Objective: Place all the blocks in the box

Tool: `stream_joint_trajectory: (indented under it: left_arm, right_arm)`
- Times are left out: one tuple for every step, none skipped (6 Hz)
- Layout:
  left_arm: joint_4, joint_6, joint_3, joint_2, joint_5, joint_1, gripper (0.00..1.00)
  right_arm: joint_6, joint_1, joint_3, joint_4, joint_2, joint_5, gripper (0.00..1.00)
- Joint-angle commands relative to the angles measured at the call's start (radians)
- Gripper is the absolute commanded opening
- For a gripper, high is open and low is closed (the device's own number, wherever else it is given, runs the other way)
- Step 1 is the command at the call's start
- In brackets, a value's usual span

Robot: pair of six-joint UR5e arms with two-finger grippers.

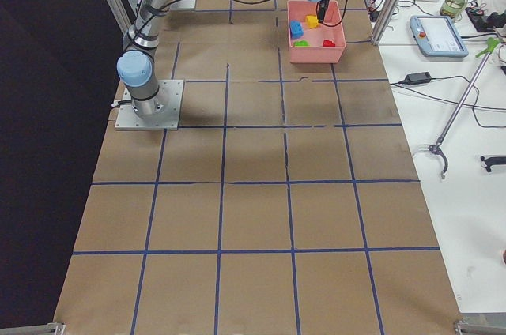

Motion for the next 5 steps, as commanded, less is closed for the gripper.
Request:
stream_joint_trajectory:
  left_arm:
    - [-0.012, 0.005, 0.01, 0.0, 0.002, 0.002, 0.99]
    - [-0.035, 0.007, 0.012, -0.006, 0.0, 0.004, 0.99]
    - [-0.047, 0.029, 0.019, -0.013, 0.002, 0.004, 0.99]
    - [-0.047, 0.033, 0.022, -0.019, 0.0, 0.002, 0.99]
    - [-0.047, 0.033, 0.022, -0.018, 0.005, 0.001, 0.99]
  right_arm:
    - [-0.151, -0.065, 0.036, 0.235, -0.099, -0.053, 1.0]
    - [-0.23, -0.102, 0.044, 0.369, -0.136, -0.063, 1.0]
    - [-0.259, -0.115, 0.094, 0.381, -0.203, -0.116, 0.99]
    - [-0.263, -0.112, 0.204, 0.364, -0.287, -0.115, 0.99]
    - [-0.284, -0.118, 0.342, 0.255, -0.358, -0.116, 0.99]
